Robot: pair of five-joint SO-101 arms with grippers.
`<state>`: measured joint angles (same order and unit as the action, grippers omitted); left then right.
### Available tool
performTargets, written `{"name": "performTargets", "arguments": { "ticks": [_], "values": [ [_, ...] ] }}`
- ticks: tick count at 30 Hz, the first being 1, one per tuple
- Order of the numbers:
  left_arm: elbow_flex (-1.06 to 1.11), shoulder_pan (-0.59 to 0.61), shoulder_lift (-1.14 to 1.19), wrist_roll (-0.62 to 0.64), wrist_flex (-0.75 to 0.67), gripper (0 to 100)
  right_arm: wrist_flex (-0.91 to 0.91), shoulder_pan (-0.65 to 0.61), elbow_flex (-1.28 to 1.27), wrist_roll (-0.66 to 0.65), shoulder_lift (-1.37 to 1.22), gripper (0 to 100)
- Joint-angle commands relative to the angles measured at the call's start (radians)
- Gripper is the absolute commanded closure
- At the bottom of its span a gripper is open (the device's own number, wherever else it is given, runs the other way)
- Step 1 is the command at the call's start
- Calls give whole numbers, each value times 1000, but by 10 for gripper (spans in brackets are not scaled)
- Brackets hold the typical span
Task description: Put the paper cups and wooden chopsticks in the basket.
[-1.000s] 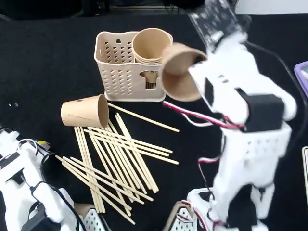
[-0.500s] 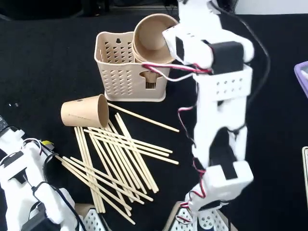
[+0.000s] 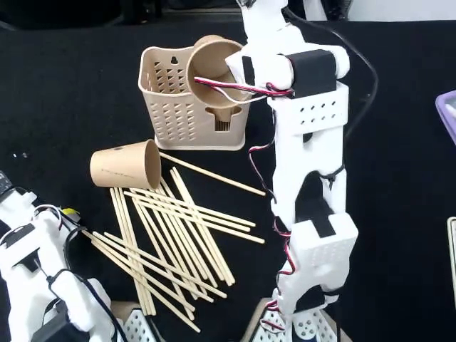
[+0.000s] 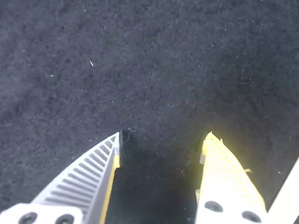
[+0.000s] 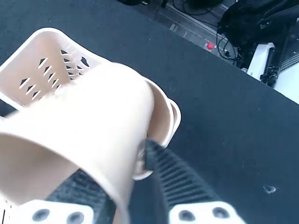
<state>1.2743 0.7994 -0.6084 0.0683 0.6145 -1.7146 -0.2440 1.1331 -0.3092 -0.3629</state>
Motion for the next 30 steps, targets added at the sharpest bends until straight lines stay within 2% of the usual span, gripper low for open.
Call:
{"name": "performTargets", "arguments": {
  "ticks": [1, 13, 21, 25, 30],
  "values": [
    [-8, -8, -20, -8, -6, 722, 35, -17, 42, 8, 4, 835],
    [-8, -8, -20, -8, -6, 722, 166, -23, 50, 14, 12, 846],
    [-13, -10, -17, -8, -6, 722, -55, -40, 166, 146, 120, 846],
    [-13, -10, -17, -8, -6, 722, -52, -66, 5, 175, 191, 844],
    [-12, -10, -18, -8, -6, 722, -52, -206, -306, 187, 381, 844]
  ]
}}
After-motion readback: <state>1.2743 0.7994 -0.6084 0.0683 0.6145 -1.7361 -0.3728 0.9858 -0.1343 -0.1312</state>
